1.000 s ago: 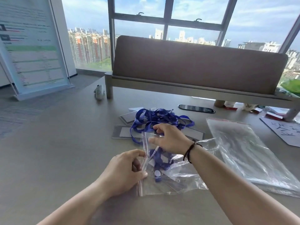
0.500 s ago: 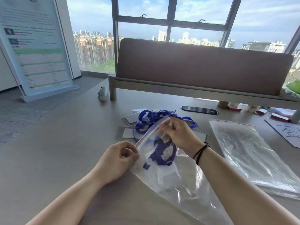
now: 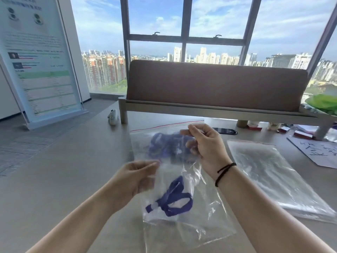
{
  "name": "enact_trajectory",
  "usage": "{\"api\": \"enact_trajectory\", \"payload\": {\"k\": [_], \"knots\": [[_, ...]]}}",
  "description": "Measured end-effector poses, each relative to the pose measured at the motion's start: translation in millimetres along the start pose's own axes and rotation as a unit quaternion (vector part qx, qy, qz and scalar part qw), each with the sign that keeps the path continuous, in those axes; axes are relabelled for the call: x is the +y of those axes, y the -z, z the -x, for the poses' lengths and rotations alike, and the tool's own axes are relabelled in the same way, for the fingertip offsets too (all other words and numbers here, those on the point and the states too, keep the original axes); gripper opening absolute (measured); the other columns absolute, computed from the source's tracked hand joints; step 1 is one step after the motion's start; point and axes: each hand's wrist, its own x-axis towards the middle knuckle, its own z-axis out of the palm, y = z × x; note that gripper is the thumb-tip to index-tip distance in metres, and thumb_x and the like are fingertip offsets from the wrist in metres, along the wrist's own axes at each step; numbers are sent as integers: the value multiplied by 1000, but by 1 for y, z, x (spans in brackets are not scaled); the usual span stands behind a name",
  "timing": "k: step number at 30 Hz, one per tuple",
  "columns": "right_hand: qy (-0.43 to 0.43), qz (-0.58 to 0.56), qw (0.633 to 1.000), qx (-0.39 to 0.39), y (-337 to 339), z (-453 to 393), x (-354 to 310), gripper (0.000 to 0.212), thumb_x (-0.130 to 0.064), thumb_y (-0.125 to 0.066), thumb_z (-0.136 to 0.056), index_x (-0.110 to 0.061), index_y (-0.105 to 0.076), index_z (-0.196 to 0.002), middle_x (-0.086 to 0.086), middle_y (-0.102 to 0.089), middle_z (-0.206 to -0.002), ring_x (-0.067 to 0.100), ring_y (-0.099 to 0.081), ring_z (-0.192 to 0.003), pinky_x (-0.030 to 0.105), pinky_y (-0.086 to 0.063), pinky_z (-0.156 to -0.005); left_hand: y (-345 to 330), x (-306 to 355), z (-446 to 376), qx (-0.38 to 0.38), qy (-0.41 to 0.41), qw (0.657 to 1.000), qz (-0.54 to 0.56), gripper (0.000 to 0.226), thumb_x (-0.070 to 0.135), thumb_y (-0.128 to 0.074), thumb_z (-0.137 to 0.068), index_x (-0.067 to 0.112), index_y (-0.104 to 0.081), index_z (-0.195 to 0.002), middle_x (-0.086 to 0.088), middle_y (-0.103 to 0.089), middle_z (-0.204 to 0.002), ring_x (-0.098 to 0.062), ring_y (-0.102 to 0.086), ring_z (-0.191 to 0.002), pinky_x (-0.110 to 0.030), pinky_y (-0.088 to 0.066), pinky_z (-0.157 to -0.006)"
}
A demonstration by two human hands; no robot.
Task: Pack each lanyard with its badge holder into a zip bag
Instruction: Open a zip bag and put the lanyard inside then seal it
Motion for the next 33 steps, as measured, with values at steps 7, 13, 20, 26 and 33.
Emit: {"api": "enact_trajectory", "payload": {"k": [7,13,20,26,33], "knots": [[48,92,992,78,15,3,-3,14,-22,-67,-94,-9,-72,-95,6,-78,-90,18,-49,-43,18,-37,-36,4,11,5,56,-25,998,16,29,31,-62,-87,9,-79,-95,-7,-67,-90,-21,-55,-64,-22,-48,-51],[77,5,996,41,-2,5,-35,12,-25,-66,-94,-15,-67,-88,8,-77,-83,15,-58,-49,20,-34,-39,16,63,15,58,-118,988,-77,29,27,-50,-100,10,-71,-111,-8,-77,-108,-32,-74,-96,-43,-61,-80],[-38,38,988,-144,-11,19,-3,49,-42,-69,-78,-8,-69,-115,14,-74,-110,27,-70,-94,47,-53,-92,28,67,16,67,-112,991,-15,26,25,-51,-101,9,-70,-111,-10,-76,-110,-36,-74,-92,-43,-61,-74],[-72,13,988,-137,-17,25,16,25,-22,-57,-96,-5,-71,-107,18,-75,-101,28,-73,-78,41,-60,-78,59,53,16,62,-85,994,8,41,40,-63,-87,19,-65,-122,-6,-75,-116,-39,-72,-100,-43,-61,-81],[-101,32,990,-89,-33,17,29,26,-27,-48,-103,-14,-66,-116,20,-74,-103,31,-70,-73,43,-58,-70,74,-4,15,92,55,994,-23,23,9,-61,-96,-2,-64,-116,-12,-76,-87,-30,-72,-63,-35,-57,-57]]}}
